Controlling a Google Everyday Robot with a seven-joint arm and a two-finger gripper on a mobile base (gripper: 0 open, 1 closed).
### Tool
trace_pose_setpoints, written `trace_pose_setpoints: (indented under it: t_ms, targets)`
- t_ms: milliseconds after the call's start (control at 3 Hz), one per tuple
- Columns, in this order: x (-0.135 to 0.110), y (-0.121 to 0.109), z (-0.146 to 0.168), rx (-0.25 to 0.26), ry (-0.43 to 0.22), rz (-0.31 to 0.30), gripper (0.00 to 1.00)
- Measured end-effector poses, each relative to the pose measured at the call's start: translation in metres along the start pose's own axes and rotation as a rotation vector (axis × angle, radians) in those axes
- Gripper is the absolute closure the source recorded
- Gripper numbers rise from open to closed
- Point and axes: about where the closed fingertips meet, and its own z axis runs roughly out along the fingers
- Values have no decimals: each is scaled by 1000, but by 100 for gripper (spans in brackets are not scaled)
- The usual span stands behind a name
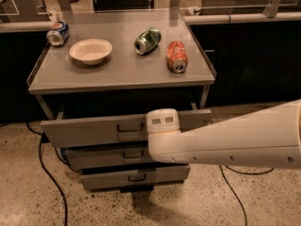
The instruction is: Close top drawer
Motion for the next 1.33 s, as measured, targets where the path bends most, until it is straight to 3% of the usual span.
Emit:
trace_pose_setpoints:
  t_ms: [333,667,1000,1333]
  targets:
    - [0,0,0,0,0,0,100]
    - [3,2,0,18,-68,75,100]
    - [4,-3,5,60,-212,214,100]
    - [2,-7,11,79,-279,265,100]
